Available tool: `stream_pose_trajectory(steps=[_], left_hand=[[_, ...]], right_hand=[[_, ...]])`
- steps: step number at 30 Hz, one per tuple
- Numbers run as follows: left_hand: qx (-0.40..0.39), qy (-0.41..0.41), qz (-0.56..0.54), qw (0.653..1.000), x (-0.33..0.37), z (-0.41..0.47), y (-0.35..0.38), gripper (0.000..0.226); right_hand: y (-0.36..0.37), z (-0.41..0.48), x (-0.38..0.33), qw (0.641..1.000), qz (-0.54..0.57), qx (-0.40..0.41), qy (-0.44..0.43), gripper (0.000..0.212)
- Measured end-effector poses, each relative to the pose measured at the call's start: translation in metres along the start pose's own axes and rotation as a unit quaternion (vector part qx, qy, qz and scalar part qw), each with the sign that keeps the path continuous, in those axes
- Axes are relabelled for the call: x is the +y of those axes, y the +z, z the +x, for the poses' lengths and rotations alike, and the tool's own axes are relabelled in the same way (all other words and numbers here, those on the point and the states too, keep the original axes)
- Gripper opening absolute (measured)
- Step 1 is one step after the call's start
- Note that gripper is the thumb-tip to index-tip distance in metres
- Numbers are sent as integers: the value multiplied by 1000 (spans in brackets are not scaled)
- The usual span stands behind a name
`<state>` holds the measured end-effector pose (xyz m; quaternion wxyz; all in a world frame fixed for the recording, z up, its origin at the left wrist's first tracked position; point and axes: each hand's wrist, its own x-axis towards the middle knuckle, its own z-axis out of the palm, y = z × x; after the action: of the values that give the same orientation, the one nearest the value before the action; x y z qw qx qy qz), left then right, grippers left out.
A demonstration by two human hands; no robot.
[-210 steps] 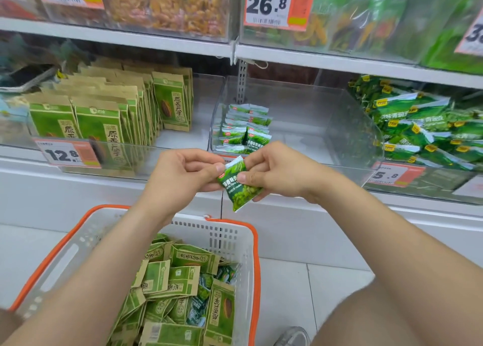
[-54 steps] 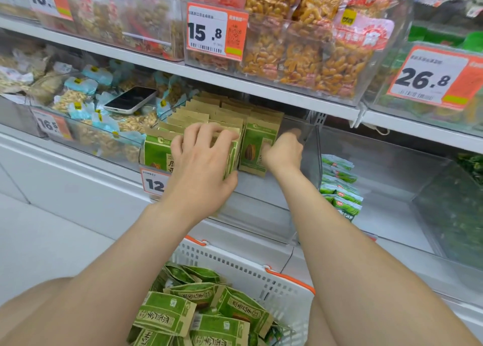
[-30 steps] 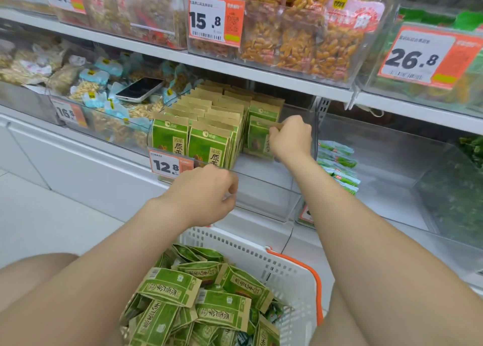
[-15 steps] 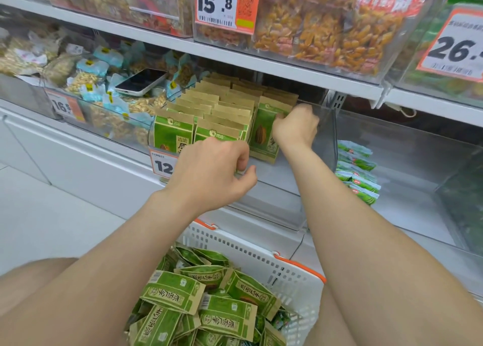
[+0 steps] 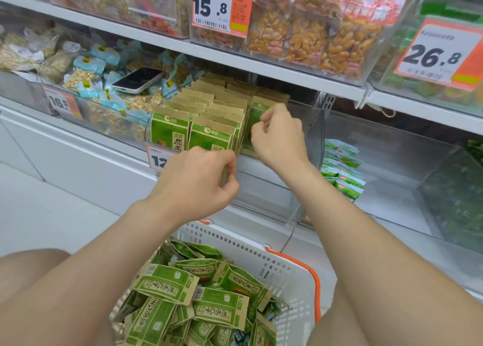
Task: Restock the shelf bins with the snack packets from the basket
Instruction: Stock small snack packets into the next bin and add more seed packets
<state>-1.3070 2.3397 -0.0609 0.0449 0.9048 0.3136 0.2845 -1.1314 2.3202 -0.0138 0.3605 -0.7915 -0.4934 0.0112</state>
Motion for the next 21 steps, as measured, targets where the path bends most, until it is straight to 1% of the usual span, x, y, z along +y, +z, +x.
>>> stream_pose_trajectory(steps=[2,4,5,7,9,10,11,13,15,17,18,20,21], left_hand=[[-98,-24,42,994,-4,-11,4,16],[-216,-35,92,971,-8,-23,11,17],[-272,-34,119,954,-8,-30,17,16],[-376,-19,185,908,-4,-50,35,17],[-464,8,237,853,1,-73,57,28],[-499,19,248,830,4,-84,66,27],[-524,27,250,814,6,-94,75,21],[-550,46,241,799,5,-110,91,12],[-562,73,248,786,1,-122,107,12],[-562,101,271,775,-5,-135,125,13],[-562,111,278,771,-9,-142,134,23],[-576,117,278,759,-16,-157,153,55],[-583,112,290,751,-18,-163,160,64]], right_hand=[[-9,-22,-7,997,-25,-1,-78,15],[-14,-48,-11,991,-41,-26,-126,14],[-13,-61,-10,988,-49,-50,-140,12],[-8,-85,-3,973,-98,-116,-172,12],[0,-103,5,943,-172,-196,-208,13],[4,-111,9,926,-198,-234,-219,14],[7,-117,12,912,-214,-267,-228,14],[13,-130,18,888,-232,-312,-246,10],[19,-140,22,870,-244,-343,-257,5],[25,-148,27,854,-259,-364,-268,8],[28,-150,30,846,-269,-369,-276,12],[33,-152,36,835,-283,-374,-289,24],[35,-152,39,832,-284,-378,-291,30]])
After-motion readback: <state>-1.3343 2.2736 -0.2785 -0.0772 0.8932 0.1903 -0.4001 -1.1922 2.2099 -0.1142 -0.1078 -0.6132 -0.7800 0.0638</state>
